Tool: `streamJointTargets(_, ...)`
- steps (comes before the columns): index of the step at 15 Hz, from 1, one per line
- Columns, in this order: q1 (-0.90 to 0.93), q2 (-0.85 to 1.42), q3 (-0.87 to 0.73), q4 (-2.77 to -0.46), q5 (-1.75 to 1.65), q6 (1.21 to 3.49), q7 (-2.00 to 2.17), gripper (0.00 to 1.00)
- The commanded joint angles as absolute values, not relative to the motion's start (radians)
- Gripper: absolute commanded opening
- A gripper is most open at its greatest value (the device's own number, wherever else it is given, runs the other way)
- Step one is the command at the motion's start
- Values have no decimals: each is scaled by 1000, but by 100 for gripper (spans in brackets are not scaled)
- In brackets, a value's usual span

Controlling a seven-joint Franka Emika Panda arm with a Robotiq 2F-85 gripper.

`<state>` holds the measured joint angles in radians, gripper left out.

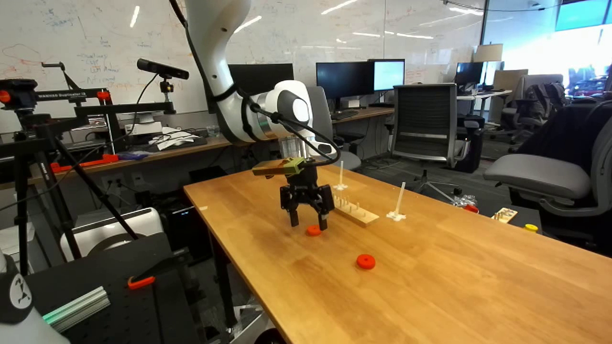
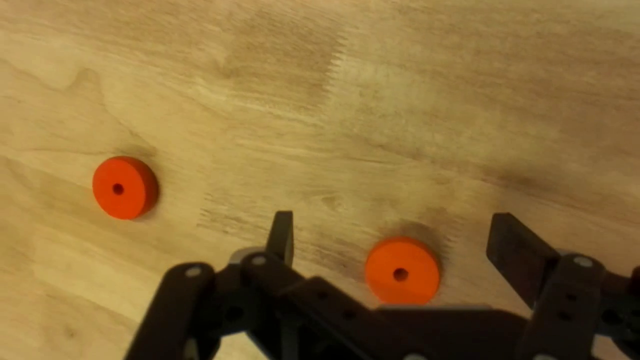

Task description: Pick up the orange ring on the left and place it on the wooden stand

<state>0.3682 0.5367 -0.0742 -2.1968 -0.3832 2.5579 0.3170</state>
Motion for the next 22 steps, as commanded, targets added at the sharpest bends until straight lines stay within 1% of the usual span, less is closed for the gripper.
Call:
streamJointTargets(1, 359, 537, -66, -2192, -389, 2554, 321, 100)
streamJointTargets(4, 360, 542, -66, -2194, -389, 2555, 321, 100)
streamJointTargets(13, 206, 567, 99, -2183, -225, 2544, 5, 100)
streamJointTargets(22, 145, 554, 97, -2160, -159, 2500, -38, 100)
